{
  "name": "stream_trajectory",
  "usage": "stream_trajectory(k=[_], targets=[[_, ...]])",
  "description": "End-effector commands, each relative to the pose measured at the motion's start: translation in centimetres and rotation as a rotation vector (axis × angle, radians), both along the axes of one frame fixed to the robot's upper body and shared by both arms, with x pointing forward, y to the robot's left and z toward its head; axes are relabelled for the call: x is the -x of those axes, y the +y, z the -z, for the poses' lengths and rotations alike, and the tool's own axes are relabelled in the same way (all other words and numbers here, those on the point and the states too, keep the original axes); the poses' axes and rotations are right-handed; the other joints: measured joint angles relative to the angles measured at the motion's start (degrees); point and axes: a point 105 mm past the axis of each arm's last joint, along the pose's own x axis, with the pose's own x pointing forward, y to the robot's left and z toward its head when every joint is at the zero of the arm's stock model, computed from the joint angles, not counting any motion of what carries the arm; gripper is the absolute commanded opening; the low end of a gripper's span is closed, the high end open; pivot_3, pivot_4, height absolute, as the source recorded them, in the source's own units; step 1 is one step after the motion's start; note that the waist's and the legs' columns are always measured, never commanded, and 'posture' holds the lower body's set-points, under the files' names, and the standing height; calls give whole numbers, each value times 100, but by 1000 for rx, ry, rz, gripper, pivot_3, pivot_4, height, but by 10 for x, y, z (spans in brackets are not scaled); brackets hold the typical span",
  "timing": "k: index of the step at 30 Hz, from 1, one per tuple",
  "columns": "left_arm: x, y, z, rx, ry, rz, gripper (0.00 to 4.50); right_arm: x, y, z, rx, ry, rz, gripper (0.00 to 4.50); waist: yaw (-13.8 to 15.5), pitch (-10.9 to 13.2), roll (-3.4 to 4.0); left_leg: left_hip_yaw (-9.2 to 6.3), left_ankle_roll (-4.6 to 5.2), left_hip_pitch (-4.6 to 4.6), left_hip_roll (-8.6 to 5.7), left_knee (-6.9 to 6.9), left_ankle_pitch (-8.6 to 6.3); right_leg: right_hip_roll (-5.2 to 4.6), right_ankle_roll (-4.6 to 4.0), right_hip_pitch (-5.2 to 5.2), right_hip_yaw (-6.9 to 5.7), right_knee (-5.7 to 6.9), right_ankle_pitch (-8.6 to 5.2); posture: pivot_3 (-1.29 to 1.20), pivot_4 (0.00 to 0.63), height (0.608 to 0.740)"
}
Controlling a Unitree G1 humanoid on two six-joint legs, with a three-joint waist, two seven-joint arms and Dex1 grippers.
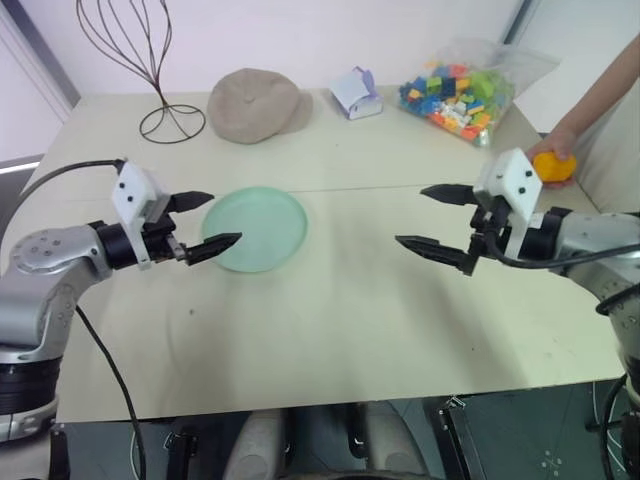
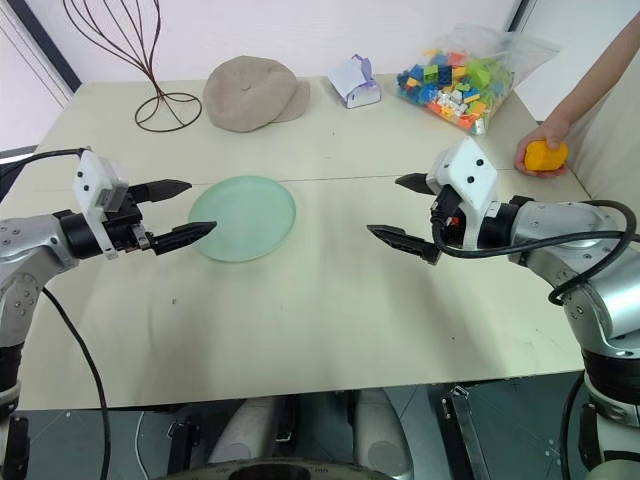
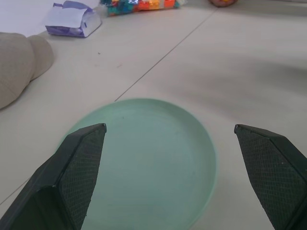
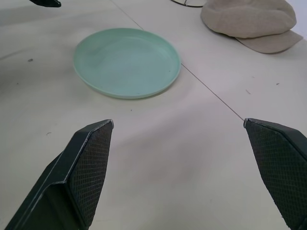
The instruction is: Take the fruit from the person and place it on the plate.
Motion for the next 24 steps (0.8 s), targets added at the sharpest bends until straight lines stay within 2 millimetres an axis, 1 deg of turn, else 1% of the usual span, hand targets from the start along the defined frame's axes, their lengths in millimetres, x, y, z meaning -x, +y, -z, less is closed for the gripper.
stream_trajectory(k=[1, 6, 24], targets=[[3, 3, -14, -11, -57, -12, 4500, 1, 3, -14, 0, -64, -19, 4457, 0, 0, 0, 0, 0, 0, 0, 0, 0, 0, 0, 0, 0, 0, 0, 0, 150, 740], [2, 1, -18, 16, -69, -8, 4500, 0, 2, -14, 6, -65, -23, 4457, 0, 0, 0, 0, 0, 0, 0, 0, 0, 0, 0, 0, 0, 0, 0, 0, 150, 740], [2, -3, -14, 2, -65, 5, 4500, 0, 1, -12, 8, -61, -12, 4457, 0, 0, 0, 0, 0, 0, 0, 0, 0, 0, 0, 0, 1, 0, 0, 0, 150, 740]])
